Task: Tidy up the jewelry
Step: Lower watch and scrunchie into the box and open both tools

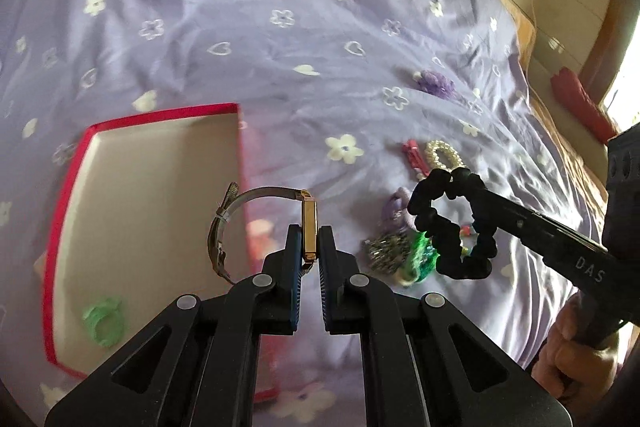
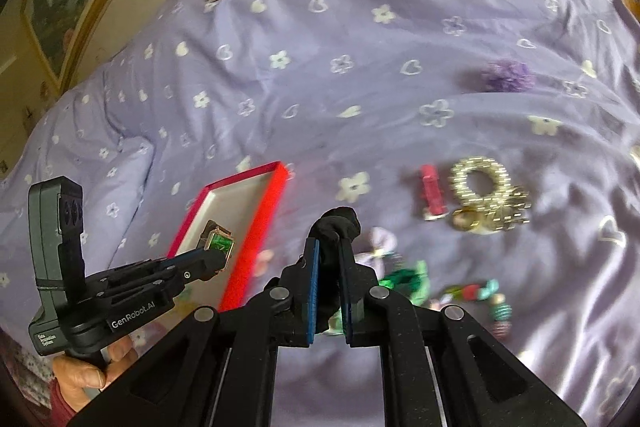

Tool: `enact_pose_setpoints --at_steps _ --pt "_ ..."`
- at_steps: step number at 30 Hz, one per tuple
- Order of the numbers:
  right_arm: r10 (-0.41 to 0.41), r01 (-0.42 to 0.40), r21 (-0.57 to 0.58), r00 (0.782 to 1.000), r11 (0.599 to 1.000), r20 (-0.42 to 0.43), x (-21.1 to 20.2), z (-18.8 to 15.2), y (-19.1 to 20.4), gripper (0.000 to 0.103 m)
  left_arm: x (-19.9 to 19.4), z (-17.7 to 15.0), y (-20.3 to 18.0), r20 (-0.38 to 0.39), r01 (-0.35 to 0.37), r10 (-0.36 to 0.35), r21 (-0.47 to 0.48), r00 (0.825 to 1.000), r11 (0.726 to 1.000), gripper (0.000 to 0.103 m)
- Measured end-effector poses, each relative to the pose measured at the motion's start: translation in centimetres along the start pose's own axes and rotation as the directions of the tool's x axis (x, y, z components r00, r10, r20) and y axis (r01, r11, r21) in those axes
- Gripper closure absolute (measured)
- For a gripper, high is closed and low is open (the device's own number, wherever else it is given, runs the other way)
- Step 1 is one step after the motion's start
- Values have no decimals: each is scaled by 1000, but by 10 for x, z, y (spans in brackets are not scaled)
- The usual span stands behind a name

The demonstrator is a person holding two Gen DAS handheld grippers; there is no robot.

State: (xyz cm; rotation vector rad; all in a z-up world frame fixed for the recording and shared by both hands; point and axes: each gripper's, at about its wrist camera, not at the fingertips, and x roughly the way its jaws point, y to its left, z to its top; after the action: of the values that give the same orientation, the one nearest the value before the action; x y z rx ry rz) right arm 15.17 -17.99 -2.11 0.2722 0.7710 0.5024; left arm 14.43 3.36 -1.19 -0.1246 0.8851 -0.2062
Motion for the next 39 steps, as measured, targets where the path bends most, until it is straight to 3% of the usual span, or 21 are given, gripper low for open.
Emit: enact_pose_setpoints --at_steps 20,30,39 --pt "110 -117 -93 991 989 -80 52 -6 82 94 -28 -22 99 14 -108 111 -144 994 984 97" --pt "150 -166 -123 980 978 -130 89 -5 115 94 -18 -22 131 -4 -142 143 -170 990 975 96" --pt "163 -188 -122 969 975 -187 130 -8 127 94 12 -20 159 -72 -163 152 -183 986 969 96"
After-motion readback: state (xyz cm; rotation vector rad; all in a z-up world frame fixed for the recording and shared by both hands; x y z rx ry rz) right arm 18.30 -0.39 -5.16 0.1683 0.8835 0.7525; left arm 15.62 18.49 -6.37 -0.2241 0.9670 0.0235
